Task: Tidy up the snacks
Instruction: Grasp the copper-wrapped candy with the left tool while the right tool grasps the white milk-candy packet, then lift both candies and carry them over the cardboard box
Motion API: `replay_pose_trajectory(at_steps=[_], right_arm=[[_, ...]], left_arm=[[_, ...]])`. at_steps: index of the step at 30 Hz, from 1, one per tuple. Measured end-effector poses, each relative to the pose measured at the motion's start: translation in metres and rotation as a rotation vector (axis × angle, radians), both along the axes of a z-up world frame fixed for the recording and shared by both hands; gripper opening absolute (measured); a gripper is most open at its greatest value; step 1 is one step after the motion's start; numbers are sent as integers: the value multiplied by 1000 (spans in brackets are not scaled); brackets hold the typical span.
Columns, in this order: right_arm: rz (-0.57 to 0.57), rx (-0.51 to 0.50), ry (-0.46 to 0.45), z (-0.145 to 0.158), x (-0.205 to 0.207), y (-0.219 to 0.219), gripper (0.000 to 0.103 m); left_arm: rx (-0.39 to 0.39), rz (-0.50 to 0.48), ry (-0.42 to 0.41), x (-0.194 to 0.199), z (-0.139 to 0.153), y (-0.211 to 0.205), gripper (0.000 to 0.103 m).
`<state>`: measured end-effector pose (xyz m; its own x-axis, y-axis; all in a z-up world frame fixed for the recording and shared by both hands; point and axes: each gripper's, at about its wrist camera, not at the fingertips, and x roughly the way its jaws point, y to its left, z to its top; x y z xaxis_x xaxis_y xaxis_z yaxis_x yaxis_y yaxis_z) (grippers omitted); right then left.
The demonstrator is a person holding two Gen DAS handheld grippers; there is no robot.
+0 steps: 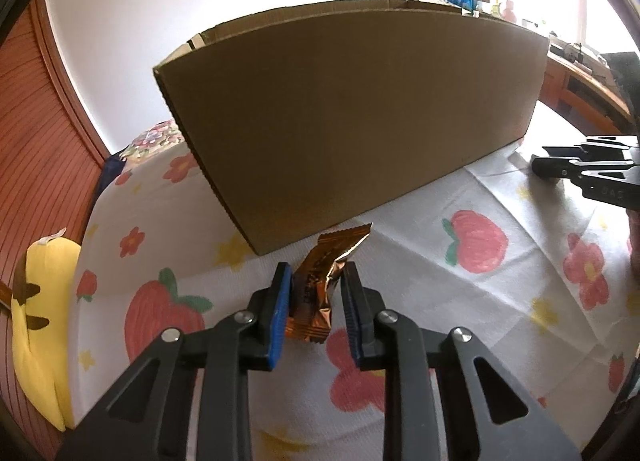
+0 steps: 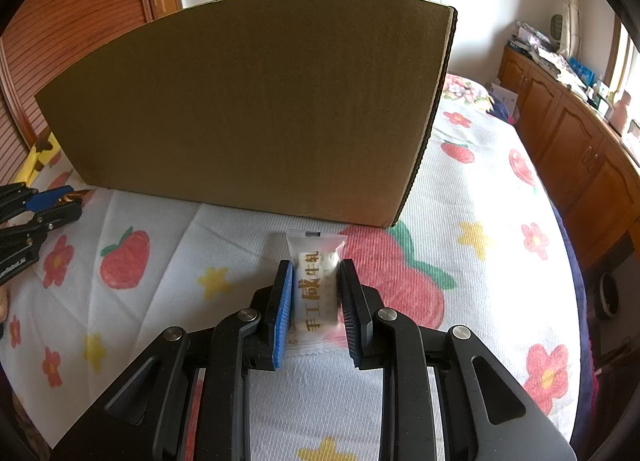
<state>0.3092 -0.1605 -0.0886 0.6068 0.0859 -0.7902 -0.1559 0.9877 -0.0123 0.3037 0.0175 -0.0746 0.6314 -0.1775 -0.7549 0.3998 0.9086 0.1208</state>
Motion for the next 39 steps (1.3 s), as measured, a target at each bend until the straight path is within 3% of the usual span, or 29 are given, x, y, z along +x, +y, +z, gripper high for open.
replay_pose_trajectory(at_steps=[14, 19, 39], right_arm=[[5, -23, -5, 0, 0, 4, 19], [40, 19, 3, 5, -14, 7, 19], [65, 59, -158, 91, -82, -13, 19]], left_arm=[[-68, -14, -65, -29, 37, -9, 23], [-106, -18, -105, -36, 56, -15, 23], [-165, -11, -223, -67, 119, -26, 23]])
